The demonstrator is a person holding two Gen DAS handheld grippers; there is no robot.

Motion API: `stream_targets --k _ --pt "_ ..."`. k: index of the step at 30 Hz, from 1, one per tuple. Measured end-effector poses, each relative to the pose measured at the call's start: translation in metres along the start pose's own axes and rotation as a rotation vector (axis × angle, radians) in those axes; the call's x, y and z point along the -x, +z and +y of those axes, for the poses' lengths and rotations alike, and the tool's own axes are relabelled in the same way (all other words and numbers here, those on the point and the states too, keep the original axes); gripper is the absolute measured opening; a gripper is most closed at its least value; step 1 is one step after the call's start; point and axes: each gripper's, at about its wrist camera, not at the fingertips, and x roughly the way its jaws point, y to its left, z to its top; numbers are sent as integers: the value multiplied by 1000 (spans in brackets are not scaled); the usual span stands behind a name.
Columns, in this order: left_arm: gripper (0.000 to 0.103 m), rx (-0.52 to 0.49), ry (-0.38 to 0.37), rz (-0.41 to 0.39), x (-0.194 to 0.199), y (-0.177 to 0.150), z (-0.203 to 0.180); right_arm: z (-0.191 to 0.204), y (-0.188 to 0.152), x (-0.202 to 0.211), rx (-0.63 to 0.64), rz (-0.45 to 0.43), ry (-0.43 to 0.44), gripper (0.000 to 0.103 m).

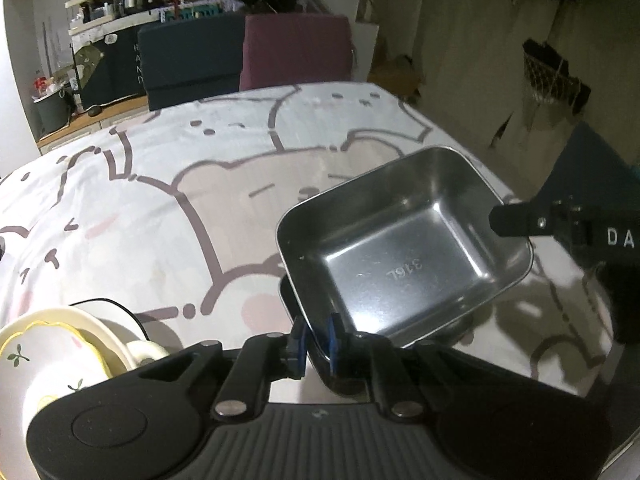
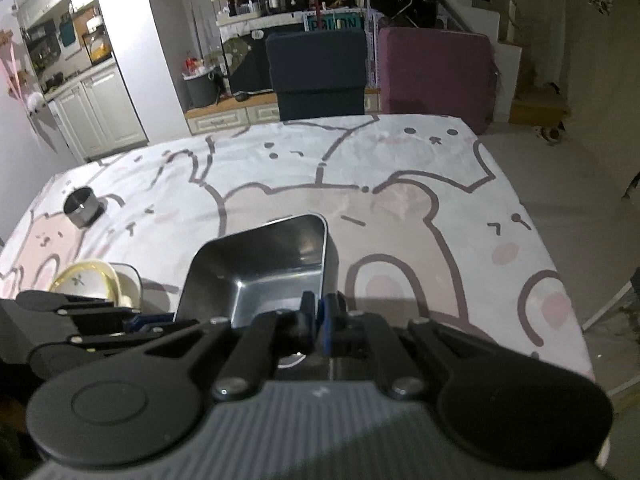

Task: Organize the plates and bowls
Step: 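Lift the second steel tray with both tools and carry it beside the nested bowls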

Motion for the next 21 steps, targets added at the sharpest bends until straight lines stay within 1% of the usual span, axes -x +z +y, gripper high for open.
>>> stream_targets --k 7,21 --pt "15 -27 13 54 -11 -5 -4 4 -1 -3 33 31 -13 5" --pt "16 -51 44 97 -19 -9 -5 8 -1 -16 66 88 -16 4"
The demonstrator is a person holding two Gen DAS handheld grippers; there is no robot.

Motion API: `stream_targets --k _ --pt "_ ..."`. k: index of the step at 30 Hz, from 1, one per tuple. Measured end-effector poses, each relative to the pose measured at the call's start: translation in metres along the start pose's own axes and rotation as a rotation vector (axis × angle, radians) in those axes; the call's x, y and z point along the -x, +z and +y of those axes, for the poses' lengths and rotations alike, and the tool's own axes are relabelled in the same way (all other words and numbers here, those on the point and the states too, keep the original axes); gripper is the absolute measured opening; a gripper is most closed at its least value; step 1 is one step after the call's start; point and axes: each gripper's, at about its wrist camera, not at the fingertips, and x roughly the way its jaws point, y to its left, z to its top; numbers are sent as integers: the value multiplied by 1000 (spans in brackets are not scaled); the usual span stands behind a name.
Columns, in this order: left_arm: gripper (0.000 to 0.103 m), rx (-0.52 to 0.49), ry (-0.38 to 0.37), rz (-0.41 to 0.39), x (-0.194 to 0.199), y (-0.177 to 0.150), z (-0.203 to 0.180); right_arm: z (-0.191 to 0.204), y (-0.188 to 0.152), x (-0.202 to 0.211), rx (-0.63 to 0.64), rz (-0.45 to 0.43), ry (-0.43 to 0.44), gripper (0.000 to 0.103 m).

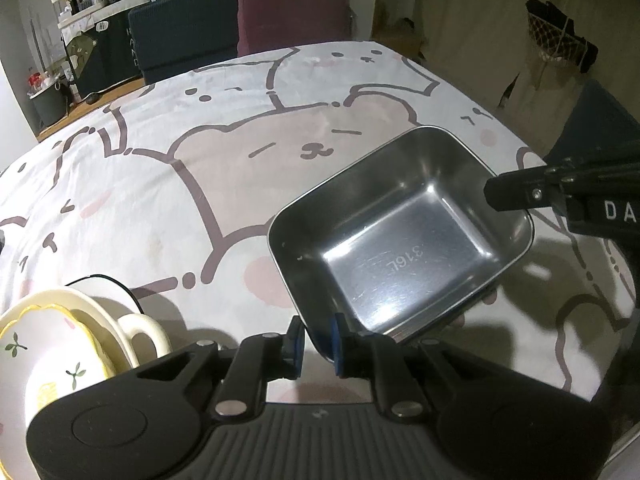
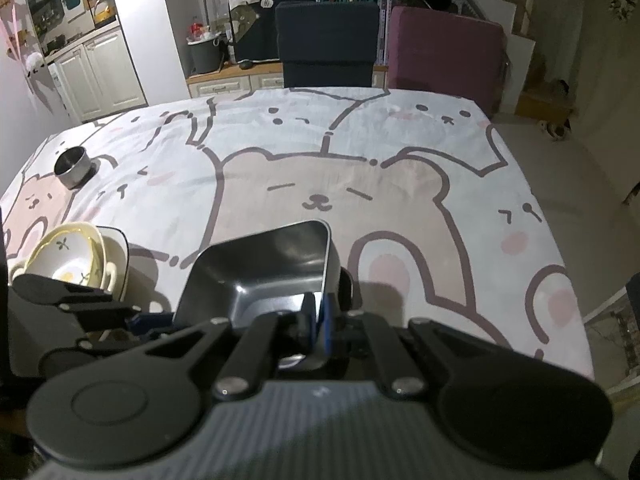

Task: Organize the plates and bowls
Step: 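Lift the second steel tray with both tools and carry it beside the nested bowls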

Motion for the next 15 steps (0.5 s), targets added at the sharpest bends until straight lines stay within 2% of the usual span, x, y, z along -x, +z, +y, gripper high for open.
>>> stream_targets --k 15 --pt "16 -14 7 7 -3 0 -1 2 0 -22 34 84 -58 4"
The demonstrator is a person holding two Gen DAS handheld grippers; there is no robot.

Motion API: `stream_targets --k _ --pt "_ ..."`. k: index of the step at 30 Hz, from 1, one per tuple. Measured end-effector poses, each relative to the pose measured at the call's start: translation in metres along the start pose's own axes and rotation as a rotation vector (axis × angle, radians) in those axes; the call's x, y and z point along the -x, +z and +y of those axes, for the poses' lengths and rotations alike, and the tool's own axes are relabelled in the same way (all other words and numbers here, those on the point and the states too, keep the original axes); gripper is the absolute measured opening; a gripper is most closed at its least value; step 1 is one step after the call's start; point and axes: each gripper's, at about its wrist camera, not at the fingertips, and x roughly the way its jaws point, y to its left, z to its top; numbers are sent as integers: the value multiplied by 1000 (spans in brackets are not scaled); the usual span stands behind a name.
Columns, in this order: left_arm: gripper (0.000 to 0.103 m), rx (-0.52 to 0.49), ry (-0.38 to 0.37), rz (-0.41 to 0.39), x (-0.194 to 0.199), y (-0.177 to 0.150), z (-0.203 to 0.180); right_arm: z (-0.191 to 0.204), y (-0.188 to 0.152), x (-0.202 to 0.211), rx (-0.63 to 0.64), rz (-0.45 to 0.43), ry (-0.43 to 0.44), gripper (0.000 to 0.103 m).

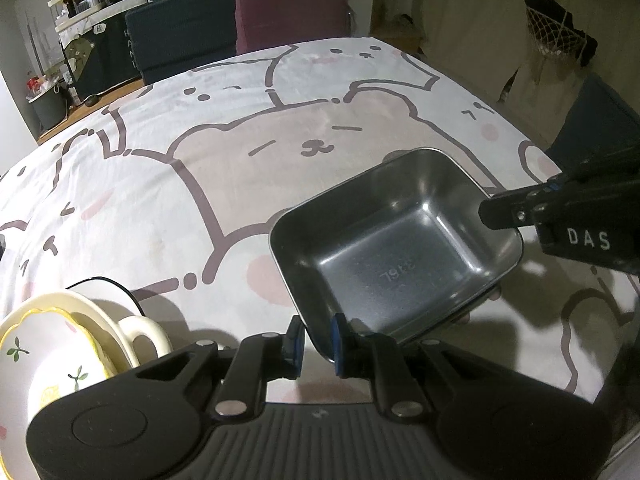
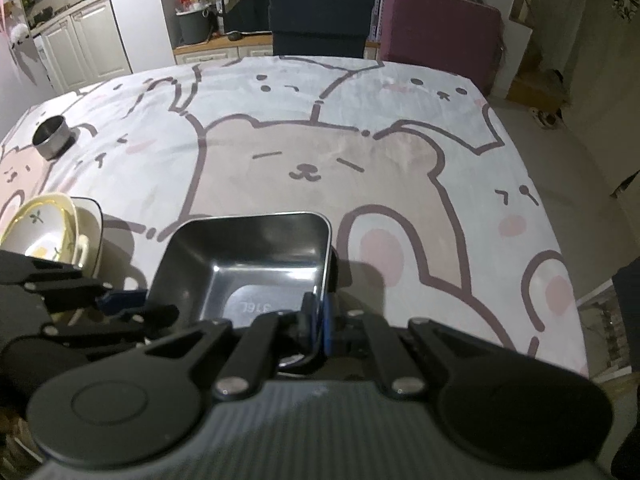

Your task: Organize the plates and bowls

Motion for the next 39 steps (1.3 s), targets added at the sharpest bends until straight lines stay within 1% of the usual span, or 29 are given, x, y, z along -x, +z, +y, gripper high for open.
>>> stream_targets --k 18,24,39 --pt "16 -26 -2 1 -1 0 -3 2 -3 -20 14 76 -34 4" --pt "17 -29 -5 0 -1 0 -3 2 -2 -23 13 88 -39 4" --pt "19 -21 -37 -4 1 1 1 -6 -3 -34 -50 134 -6 5"
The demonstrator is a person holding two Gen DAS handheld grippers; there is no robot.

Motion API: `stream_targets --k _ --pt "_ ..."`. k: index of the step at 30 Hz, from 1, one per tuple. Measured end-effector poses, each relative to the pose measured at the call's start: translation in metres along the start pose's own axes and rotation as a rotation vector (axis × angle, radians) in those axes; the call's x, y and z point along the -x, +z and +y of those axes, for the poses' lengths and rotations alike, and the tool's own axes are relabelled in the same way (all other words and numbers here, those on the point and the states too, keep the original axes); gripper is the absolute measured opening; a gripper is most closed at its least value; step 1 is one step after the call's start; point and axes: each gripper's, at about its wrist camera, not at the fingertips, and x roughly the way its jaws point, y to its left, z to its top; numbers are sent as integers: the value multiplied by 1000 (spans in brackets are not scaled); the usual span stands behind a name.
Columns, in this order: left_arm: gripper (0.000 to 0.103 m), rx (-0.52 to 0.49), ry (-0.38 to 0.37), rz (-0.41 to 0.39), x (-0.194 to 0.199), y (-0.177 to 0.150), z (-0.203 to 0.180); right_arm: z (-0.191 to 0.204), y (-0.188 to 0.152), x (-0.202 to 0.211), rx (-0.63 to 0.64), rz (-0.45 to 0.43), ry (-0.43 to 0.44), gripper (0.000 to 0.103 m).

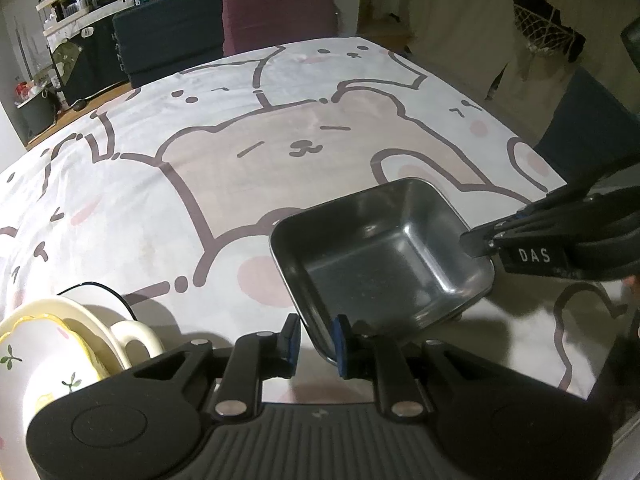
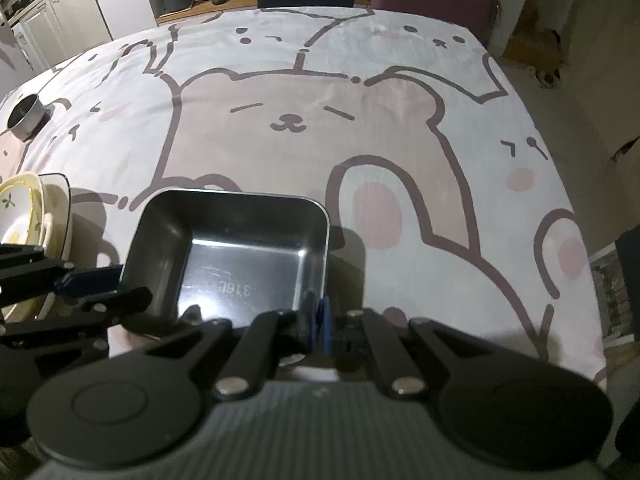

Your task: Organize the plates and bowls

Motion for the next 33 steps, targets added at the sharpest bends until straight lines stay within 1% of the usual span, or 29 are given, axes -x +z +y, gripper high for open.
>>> stream_targets --k 7,8,16,23,28,33 --pt "19 6 -13 2 0 0 2 -5 0 -3 -33 10 23 4" --pt "22 10 -17 4 0 0 3 -5 0 -3 -35 10 24 4" --pt "26 21 -45 15 0 -2 3 -9 -2 -6 -65 22 50 5" --pt "26 22 -75 21 1 -4 2 -8 -3 -5 -80 12 41 5" --pt "26 12 -75 21 2 -5 0 -11 -3 -5 -106 13 41 5" --pt "26 15 -78 23 1 -4 0 -10 -4 -5 -99 17 38 5"
